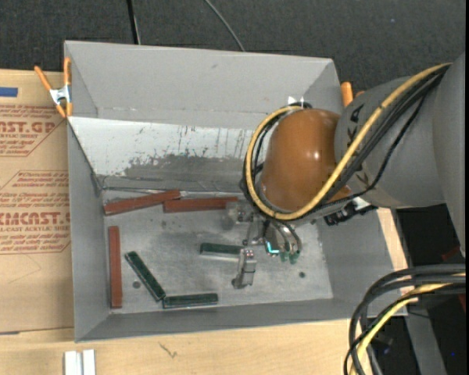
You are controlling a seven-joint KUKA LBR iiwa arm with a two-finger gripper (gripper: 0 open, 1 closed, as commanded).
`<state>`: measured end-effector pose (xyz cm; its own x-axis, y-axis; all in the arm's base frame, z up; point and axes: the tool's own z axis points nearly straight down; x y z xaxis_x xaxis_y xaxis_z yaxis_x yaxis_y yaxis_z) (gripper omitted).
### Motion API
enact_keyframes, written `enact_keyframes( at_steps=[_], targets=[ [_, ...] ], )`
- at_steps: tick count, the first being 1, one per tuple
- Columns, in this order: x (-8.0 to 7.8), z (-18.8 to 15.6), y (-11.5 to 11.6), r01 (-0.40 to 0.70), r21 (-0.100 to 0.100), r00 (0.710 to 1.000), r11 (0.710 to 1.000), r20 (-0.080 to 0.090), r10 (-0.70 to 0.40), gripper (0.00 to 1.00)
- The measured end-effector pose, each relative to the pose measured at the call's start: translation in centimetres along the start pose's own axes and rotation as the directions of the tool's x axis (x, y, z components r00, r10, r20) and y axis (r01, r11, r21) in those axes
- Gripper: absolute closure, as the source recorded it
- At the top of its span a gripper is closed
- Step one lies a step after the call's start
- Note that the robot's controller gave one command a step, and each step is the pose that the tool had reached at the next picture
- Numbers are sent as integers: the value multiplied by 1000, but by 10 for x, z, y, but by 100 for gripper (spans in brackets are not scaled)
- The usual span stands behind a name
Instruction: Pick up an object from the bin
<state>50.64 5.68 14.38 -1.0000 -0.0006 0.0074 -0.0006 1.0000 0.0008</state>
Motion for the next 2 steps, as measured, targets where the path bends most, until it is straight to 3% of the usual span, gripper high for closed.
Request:
enact_keyframes(
  at_steps=[1,2],
  targets=[
    [-2,-3,0,0,0,1000,1000,7,0,0],
    [-9,40,-3,-123,-3,992,992,15,123,0]
  ],
)
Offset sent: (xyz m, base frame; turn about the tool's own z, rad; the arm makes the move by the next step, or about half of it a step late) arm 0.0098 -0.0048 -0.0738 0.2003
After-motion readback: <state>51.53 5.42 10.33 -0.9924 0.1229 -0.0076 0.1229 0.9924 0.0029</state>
